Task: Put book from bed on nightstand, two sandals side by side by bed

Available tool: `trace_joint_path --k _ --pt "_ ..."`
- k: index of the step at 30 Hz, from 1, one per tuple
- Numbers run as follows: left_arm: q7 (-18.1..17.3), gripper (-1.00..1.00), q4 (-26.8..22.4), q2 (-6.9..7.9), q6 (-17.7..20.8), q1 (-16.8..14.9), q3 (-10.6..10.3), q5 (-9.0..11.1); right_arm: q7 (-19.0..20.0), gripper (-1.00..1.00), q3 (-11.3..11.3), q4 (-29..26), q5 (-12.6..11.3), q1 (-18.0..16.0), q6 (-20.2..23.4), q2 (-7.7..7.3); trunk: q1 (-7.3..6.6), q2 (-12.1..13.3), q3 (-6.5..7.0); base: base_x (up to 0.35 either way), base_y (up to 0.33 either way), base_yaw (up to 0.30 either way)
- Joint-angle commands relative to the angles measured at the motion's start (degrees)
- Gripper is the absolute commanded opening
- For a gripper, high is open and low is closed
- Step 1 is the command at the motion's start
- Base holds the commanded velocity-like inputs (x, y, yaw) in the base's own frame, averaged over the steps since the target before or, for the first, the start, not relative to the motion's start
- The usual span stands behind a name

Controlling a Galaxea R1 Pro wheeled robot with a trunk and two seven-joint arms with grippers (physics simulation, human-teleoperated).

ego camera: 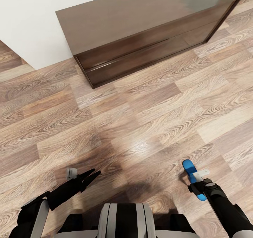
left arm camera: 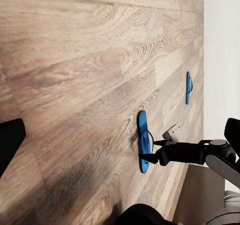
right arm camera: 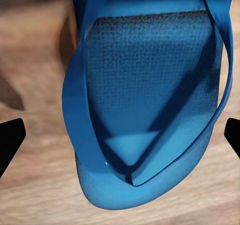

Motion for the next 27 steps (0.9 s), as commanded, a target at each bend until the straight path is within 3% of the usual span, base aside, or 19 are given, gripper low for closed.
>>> trace_joint_path --k 1,11,15,27 --pt "-0.2 1.0 0.0 -0.05 0.5 0.0 0.1 0.1 0.5 1.0 -0.1 -0.1 0.6 0.0 0.2 0.01 -0.01 0.0 -0.03 0.0 0.0 0.0" --pt "-0.2 1.0 0.0 -0.05 0.5 0.0 0.1 0.1 0.5 1.0 -0.1 -0.1 0.6 0.0 0.2 0.01 -0.01 0.0 -0.03 0.0 0.0 0.0" --pt "-0.2 1.0 0.0 -0.05 0.5 0.0 0.0 0.1 0.5 1.0 -0.1 -0.1 0.6 0.0 0.2 0.01 0.1 -0.1 -0.91 0.0 0.0 0.0" --pt "-0.2 1.0 0.0 -0.05 0.5 0.0 0.0 0.1 0.5 1.0 -0.1 -0.1 0.6 0.0 0.2 0.01 0.1 -0.1 -0.91 0.0 0.0 0.0"
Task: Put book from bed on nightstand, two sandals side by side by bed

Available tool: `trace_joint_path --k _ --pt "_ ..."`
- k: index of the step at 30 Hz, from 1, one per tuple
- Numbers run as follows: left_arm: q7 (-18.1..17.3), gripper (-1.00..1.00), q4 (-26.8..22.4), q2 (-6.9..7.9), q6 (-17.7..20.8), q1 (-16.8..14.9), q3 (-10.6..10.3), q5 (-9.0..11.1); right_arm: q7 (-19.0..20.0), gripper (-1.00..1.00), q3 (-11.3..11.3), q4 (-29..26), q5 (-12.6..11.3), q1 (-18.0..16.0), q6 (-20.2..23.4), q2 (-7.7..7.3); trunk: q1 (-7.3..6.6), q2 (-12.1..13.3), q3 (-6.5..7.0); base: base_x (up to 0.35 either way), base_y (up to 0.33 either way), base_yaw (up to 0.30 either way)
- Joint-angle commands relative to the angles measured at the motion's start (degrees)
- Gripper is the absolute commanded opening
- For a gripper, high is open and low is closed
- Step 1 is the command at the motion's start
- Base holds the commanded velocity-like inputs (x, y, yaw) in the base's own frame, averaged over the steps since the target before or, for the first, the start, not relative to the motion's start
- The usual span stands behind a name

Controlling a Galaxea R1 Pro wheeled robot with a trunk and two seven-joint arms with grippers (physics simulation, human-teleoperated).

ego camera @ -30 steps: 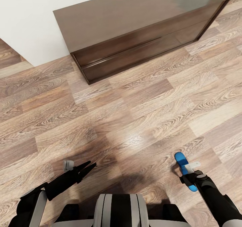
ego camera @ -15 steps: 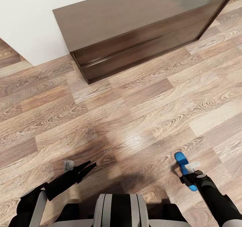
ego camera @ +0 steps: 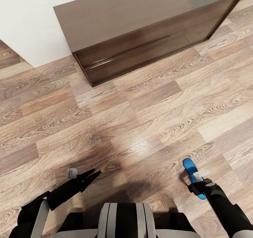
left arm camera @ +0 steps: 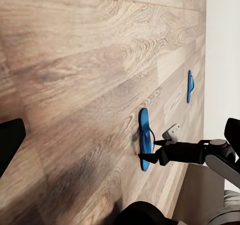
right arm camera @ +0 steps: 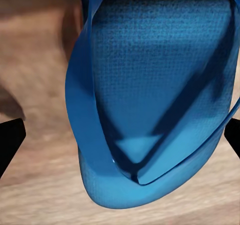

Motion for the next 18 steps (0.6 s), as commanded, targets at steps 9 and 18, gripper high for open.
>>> trace_joint_path --k 9,18 --pt "-0.2 1.0 0.0 -0.04 0.5 0.0 0.1 0.1 0.5 -1.0 -0.1 -0.1 0.6 0.0 0.2 0.01 -0.01 0.0 -0.03 0.0 0.0 0.0" --pt "-0.2 1.0 0.0 -0.04 0.5 0.0 0.1 0.1 0.5 -1.0 -0.1 -0.1 0.6 0.0 0.2 0.01 -0.01 0.0 -0.03 0.0 0.0 0.0"
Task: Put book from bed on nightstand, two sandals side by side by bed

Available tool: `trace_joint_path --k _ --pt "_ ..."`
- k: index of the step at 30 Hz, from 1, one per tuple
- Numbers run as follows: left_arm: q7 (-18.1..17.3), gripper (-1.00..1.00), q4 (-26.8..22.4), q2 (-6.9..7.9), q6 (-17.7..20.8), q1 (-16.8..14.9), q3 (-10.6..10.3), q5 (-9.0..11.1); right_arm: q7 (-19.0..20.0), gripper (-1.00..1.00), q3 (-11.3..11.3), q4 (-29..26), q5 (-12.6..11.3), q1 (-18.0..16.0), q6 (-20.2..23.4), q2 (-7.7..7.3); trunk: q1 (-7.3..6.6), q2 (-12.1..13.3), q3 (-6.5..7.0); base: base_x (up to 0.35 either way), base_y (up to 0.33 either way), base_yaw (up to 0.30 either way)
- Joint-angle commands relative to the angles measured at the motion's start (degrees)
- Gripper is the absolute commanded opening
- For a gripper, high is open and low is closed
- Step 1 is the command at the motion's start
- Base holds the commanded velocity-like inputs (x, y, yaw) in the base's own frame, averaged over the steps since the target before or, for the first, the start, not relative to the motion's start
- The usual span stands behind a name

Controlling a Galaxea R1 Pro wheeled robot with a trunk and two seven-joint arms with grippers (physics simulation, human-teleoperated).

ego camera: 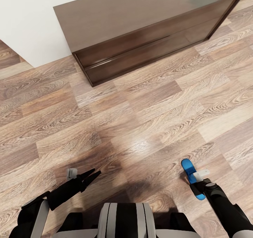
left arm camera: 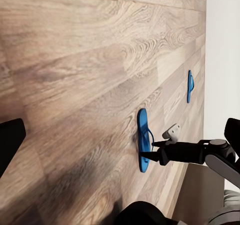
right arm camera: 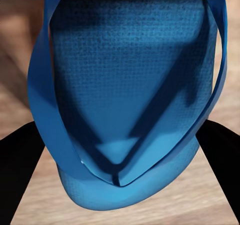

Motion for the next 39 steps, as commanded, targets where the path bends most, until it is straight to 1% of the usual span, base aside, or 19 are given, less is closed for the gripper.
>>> trace_joint_path --k 1,6,11,12,17,25,39 --pt "-0.2 1.0 0.0 -0.05 0.5 0.0 0.1 0.1 0.5 -1.0 -0.1 -0.1 0.3 0.0 0.2 0.02 -0.01 0.0 -0.03 0.0 0.0 0.0" --pt "0.2 1.0 0.0 -0.05 0.5 0.0 0.1 0.1 0.5 -1.0 -0.1 -0.1 0.3 0.0 0.3 0.02 -0.01 0.0 -0.03 0.0 0.0 0.0" --pt "2.4 1.0 0.0 -0.05 0.5 0.0 0.1 0.1 0.4 -1.0 -0.1 -0.1 0.3 0.0 0.2 0.02 -0.01 0.0 -0.03 0.0 0.0 0.0" --pt "6.0 1.0 0.0 -1.1 0.5 0.0 0.0 0.0 0.5 -1.0 -0.1 -0.2 0.3 0.0 0.2 0.02 -0.03 0.0 0.19 0.0 0.0 0.0" --pt "5.9 1.0 0.0 -1.1 0.5 0.0 -0.1 0.0 0.5 -1.0 -0.1 -0.2 0.3 0.0 0.2 0.02 -0.16 0.1 1.3 0.0 0.0 0.0" --pt "6.0 1.0 0.0 -1.1 0.5 0.0 -1.0 0.1 0.5 -1.0 -0.1 -0.3 0.3 0.0 0.2 0.02 -0.37 0.2 3.08 0.0 0.0 0.0" --pt "5.8 1.0 0.2 -1.0 0.5 0.0 -1.0 0.1 0.8 -1.0 -0.1 -0.4 0.4 0.0 0.3 0.02 -0.73 0.4 6.18 0.0 0.0 0.0"
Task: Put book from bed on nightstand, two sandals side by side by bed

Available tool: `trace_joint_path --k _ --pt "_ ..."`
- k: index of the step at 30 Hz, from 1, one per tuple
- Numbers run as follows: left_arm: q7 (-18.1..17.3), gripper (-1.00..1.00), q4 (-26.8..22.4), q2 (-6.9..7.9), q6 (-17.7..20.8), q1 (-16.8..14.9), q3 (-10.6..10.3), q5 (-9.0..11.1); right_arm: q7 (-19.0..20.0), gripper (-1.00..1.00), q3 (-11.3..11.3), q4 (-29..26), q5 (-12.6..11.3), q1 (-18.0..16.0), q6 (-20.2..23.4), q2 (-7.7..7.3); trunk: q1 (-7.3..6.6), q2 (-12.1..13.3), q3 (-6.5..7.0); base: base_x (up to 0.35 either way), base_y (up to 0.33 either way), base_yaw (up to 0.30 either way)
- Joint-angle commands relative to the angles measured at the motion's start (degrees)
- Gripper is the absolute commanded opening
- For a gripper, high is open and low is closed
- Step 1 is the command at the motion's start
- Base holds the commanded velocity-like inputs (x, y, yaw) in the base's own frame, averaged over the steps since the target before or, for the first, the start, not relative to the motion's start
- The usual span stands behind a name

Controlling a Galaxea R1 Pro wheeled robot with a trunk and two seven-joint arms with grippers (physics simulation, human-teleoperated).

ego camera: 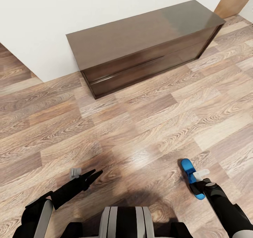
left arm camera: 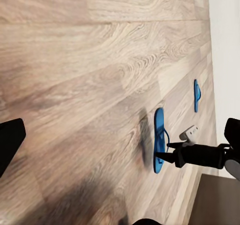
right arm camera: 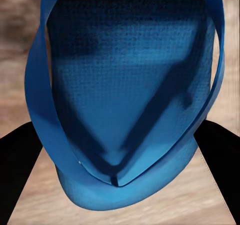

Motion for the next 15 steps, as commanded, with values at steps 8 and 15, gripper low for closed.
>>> trace_joint_path --k 8,15 --pt "-0.1 1.0 4.7 1.27 0.4 0.0 0.7 0.0 0.9 -1.0 -0.3 -0.2 0.0 0.0 0.7 -0.26 -0.21 0.1 1.75 0.0 0.0 0.0" --pt "-0.1 1.0 17.6 6.54 -6.6 0.0 0.8 -0.1 7.3 -1.0 -1.3 -0.2 -19.3 0.0 1.0 -3.56 -0.39 0.2 3.3 0.0 0.0 0.0"
